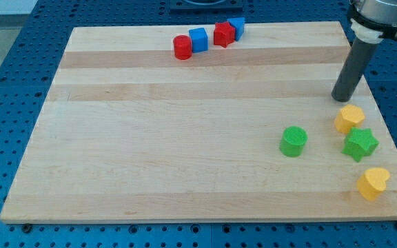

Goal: Push the yellow hexagon into the green star

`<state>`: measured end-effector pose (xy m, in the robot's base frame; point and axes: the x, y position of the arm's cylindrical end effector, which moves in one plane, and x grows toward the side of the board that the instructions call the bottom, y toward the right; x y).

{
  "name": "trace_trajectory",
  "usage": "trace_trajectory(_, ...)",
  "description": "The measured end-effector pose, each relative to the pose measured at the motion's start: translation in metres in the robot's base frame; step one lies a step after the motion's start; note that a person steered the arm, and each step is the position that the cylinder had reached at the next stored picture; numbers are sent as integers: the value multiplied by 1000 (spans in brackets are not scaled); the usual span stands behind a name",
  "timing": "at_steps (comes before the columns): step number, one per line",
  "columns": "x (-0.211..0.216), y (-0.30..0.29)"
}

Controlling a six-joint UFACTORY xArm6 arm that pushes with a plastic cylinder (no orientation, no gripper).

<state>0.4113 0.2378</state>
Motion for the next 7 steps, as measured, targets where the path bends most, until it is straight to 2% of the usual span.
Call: trace_trajectory(7, 32, 1)
